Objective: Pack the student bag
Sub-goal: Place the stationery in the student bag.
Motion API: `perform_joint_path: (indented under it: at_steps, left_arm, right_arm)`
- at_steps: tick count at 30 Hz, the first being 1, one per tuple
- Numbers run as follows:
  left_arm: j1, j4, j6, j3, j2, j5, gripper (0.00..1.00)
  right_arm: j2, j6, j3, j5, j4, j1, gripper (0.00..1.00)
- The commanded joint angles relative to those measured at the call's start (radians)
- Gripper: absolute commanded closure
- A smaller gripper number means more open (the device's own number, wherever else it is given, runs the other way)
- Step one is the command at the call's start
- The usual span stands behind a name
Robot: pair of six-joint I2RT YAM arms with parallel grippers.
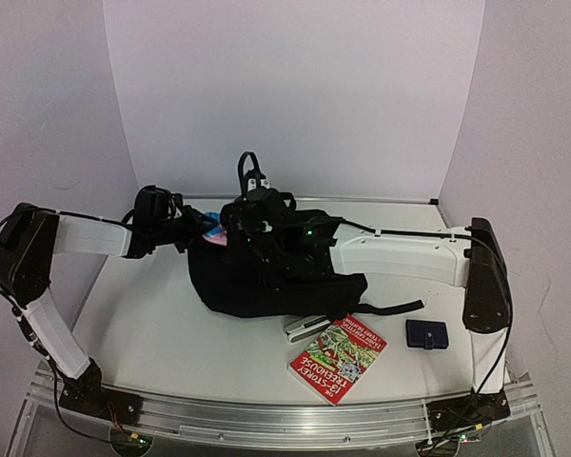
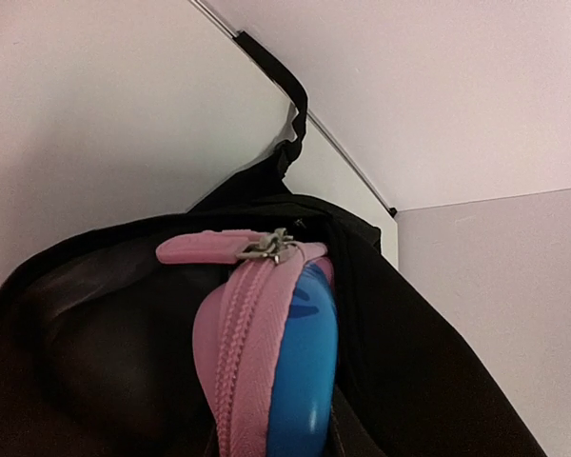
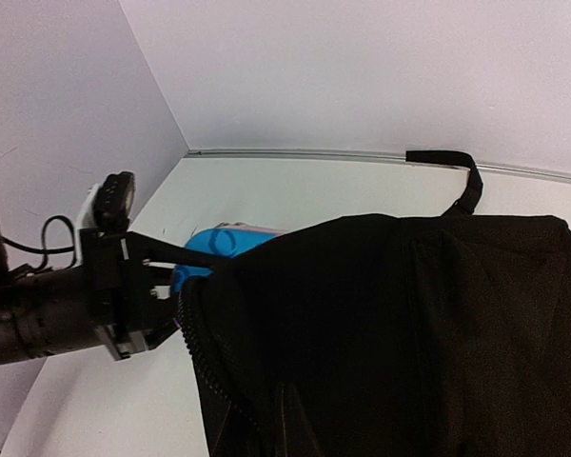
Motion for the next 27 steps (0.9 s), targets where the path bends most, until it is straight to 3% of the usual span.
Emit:
perform_joint_path:
  at_steps: [1,9,14,20,23,27]
  left_arm:
    - [-0.054,0.161,0.024,0.132,0.127,-0.062,0.87]
    - [-0.125,0.236,0.074,0.290,0.340,-0.129,0.86]
    - [-0.170,0.250,0.076,0.349,0.420,-0.165,0.77]
    - [-0.178,0.166,0.103,0.359,0.439,-0.149,0.58]
    - [-0.174,0.119,0.162,0.314,0.373,-0.150,0.41]
    - [-0.163,-0.001,0.230,0.219,0.215,-0.183,0.27]
  right_arm:
    - [-0.085,0.030,0.010,-0.015,0.066,0.012,1.00]
    - [-0.105,0.066,-0.014,-0.026,0.065,0.012,1.00]
    - [-0.104,0.073,-0.023,-0.021,0.064,0.012,1.00]
    - [-0.125,0.086,-0.052,0.001,0.063,0.012,1.00]
    - [-0.138,0.083,-0.078,0.023,0.054,0.012,1.00]
    - [-0.148,0.078,-0.111,0.047,0.037,0.012,1.00]
